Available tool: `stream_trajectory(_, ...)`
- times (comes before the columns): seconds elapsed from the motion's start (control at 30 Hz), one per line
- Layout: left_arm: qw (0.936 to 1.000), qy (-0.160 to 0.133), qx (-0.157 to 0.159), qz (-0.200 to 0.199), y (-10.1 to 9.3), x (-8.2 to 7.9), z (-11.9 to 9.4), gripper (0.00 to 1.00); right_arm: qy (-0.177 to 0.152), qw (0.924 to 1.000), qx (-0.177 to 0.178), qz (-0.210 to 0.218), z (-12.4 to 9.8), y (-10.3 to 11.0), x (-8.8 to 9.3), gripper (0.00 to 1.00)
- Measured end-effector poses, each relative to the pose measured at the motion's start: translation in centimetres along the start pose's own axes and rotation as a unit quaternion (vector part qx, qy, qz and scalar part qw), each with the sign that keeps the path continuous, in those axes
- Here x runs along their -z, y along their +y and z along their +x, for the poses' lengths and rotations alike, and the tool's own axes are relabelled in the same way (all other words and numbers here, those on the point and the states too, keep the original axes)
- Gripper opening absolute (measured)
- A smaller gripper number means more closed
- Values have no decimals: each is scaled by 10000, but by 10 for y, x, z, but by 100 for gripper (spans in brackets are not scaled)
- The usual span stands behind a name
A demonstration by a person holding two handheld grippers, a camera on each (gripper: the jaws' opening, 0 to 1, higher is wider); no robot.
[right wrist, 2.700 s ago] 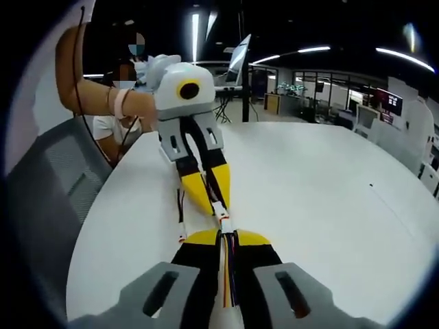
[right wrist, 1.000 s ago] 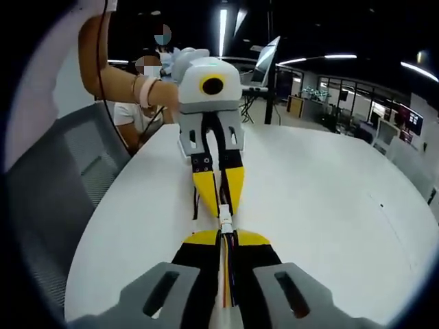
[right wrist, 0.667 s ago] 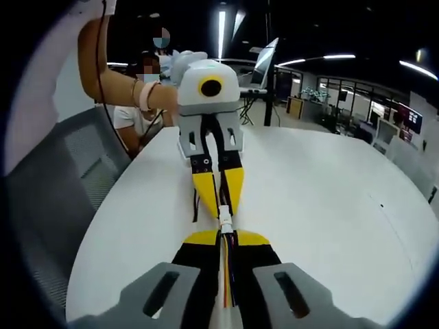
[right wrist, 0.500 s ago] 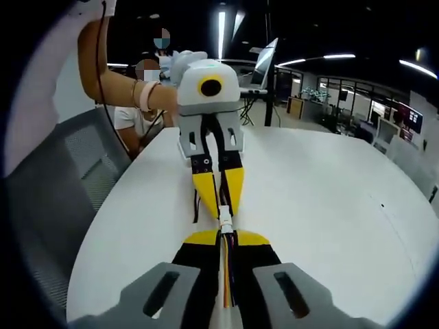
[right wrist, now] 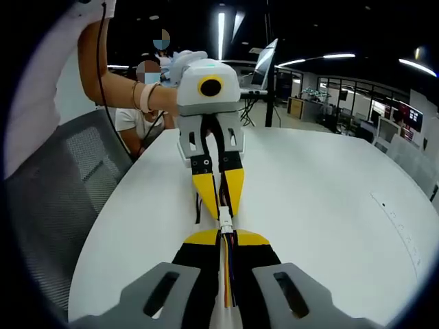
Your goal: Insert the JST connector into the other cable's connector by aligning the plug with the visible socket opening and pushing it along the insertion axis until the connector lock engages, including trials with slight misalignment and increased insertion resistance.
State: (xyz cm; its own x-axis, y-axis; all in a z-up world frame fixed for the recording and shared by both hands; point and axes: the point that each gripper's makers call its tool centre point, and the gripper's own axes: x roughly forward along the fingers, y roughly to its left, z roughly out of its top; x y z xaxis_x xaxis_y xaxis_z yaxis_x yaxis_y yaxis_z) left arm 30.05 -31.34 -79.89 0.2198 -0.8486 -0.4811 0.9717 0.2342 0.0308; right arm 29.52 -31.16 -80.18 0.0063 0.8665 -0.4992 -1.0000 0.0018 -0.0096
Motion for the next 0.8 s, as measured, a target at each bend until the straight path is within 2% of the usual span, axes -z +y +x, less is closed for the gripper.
stream_trajectory(0.33,10000,12,-36,54,2,-1,1,0,1,10000,43,-44,-1,-2,-1,2)
stream_trajectory(0.8,9997,24,-173,170,14,-5,2,0,-3,9998,157,-132,-3,-15,-3,3)
